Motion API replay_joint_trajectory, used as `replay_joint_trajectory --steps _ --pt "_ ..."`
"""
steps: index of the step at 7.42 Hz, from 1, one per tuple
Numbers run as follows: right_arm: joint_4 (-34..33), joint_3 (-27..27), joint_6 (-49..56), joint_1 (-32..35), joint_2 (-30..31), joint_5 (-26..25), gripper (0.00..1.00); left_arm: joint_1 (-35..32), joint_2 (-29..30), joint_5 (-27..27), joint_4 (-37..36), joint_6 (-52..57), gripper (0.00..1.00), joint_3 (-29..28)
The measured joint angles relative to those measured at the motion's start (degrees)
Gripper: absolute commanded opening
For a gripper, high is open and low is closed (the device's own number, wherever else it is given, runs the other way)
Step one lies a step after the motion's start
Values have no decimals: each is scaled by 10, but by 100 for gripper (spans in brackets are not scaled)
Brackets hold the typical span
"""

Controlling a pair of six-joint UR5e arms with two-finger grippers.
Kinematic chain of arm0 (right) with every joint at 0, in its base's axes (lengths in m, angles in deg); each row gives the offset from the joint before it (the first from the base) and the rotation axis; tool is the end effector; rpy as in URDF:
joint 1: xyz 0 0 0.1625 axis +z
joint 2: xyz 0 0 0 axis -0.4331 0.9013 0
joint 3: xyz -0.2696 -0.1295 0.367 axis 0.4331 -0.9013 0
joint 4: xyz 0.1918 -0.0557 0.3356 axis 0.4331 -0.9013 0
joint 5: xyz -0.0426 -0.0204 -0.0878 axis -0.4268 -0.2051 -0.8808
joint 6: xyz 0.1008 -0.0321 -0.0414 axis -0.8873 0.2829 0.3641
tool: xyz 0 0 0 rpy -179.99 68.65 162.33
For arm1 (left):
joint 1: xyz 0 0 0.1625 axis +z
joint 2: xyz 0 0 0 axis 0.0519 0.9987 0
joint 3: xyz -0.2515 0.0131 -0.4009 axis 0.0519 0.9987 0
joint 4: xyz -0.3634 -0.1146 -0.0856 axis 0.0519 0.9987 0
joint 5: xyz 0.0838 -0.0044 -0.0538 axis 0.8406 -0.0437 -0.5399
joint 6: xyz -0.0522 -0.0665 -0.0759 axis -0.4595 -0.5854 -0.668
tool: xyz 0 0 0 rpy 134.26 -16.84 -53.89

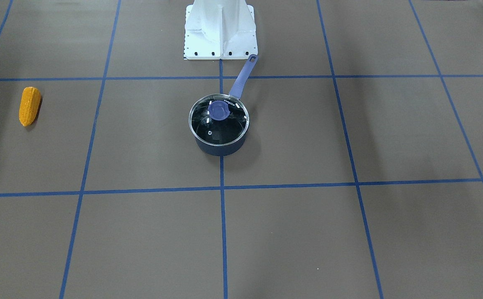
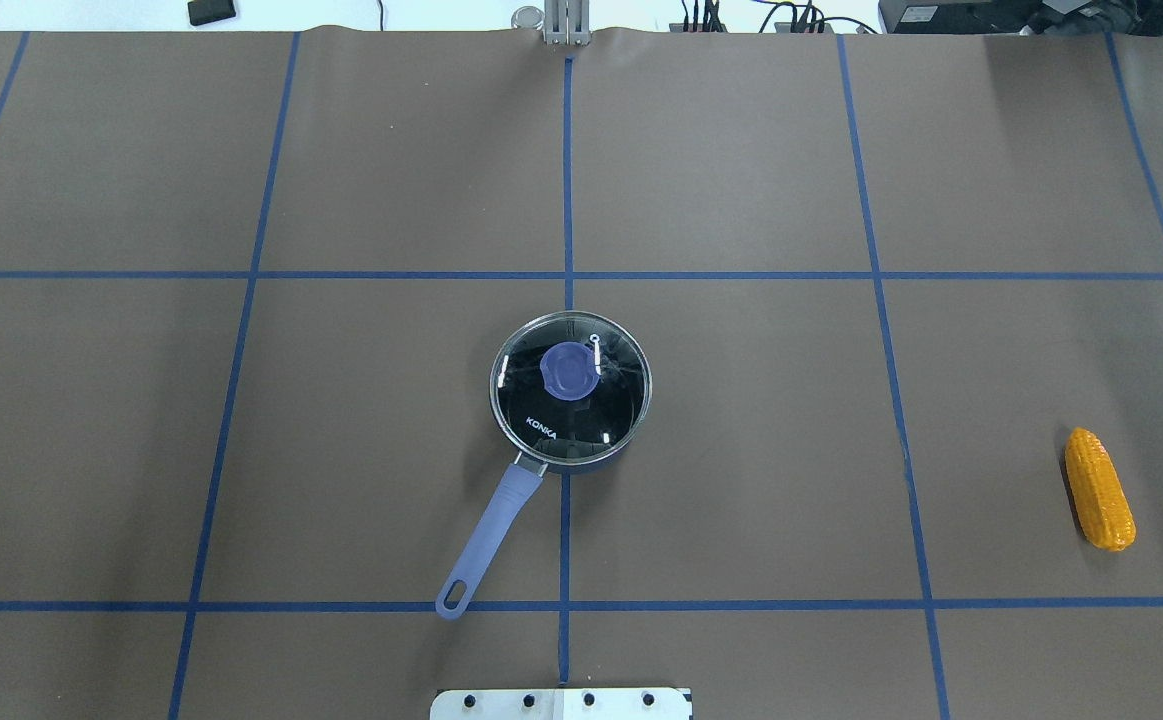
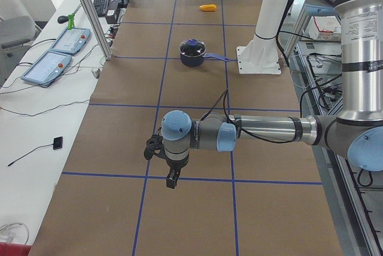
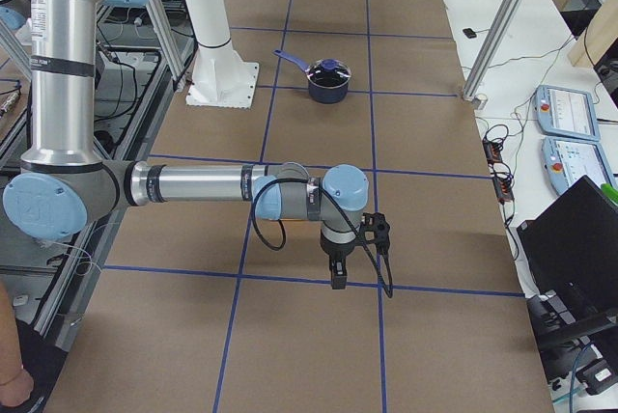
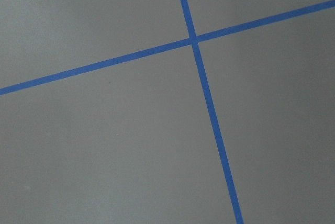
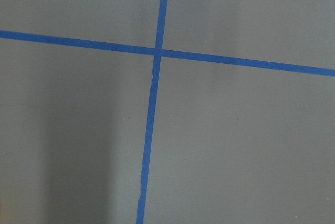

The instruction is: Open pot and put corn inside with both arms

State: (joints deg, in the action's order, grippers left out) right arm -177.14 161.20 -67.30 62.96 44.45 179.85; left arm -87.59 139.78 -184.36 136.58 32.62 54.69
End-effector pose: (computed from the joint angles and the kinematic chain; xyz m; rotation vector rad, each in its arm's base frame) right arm 0.0506 -0.4262 0.7009 0.0368 -0.6907 -0.0937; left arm -0.0615 -0.4048 0.7029 0.1422 0.7202 0.2149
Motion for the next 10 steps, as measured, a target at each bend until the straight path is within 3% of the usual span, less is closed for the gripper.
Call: replay_joint_trajectory --steps 6,8,10 --pt "9 5 -1 -1 -9 0 100 1 5 -1 12 0 99 44" --pt "77 7 -4 -1 -15 -1 100 3 28 -4 82 -2 99 54" --pt "146 4 -5 -1 -12 6 100 4 52 -57 124 -1 99 35"
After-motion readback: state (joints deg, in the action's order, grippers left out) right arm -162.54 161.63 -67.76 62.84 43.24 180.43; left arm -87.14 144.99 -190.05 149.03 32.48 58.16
